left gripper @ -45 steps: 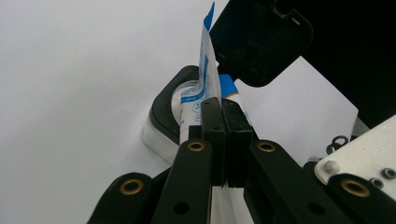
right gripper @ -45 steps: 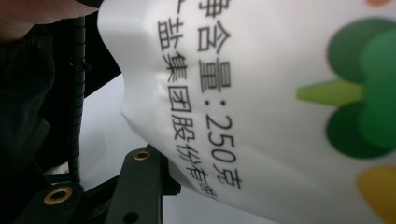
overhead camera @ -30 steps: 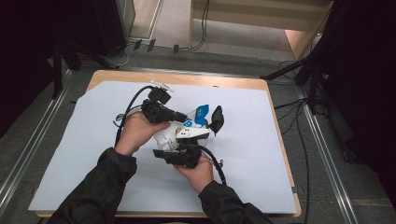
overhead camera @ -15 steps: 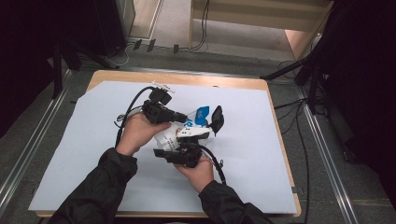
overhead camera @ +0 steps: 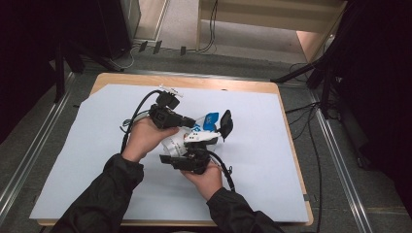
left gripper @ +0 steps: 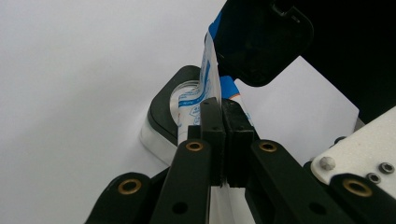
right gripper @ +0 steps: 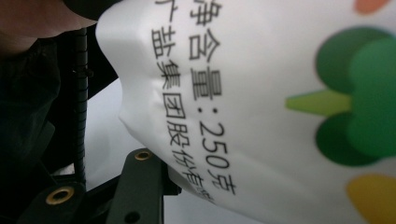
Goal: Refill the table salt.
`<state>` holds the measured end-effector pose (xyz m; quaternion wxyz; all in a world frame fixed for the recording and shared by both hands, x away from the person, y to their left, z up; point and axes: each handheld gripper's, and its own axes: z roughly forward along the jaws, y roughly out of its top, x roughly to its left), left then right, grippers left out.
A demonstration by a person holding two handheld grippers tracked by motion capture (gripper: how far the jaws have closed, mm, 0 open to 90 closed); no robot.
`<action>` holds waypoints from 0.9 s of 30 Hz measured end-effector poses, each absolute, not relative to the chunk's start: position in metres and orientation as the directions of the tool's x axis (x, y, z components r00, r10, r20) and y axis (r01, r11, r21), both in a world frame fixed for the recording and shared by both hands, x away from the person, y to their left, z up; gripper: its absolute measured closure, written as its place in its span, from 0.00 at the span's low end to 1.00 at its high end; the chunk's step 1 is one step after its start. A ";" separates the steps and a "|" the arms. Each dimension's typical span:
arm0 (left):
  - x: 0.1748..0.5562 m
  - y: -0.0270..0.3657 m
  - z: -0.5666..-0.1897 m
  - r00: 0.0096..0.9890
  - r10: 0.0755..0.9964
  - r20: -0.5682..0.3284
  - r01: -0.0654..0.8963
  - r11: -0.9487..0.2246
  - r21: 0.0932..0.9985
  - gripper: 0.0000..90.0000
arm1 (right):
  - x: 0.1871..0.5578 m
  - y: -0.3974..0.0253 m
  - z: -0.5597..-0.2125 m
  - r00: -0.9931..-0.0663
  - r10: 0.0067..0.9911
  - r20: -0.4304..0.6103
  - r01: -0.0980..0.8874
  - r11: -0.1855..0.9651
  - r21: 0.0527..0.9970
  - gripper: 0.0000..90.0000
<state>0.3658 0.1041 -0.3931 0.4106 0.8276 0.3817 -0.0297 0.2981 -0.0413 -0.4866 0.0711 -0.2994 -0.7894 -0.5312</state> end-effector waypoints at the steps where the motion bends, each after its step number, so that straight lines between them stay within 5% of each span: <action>1: 0.366 0.104 -0.393 0.709 0.606 -0.362 0.654 -0.372 0.658 1.00 | 0.298 -0.041 -0.486 -0.812 0.396 0.430 0.547 0.257 0.797 0.69; 27: 0.363 0.107 -0.385 0.706 0.609 -0.362 0.648 -0.350 0.676 1.00 | 0.297 -0.041 -0.490 -0.789 0.384 0.480 0.583 0.221 0.781 0.73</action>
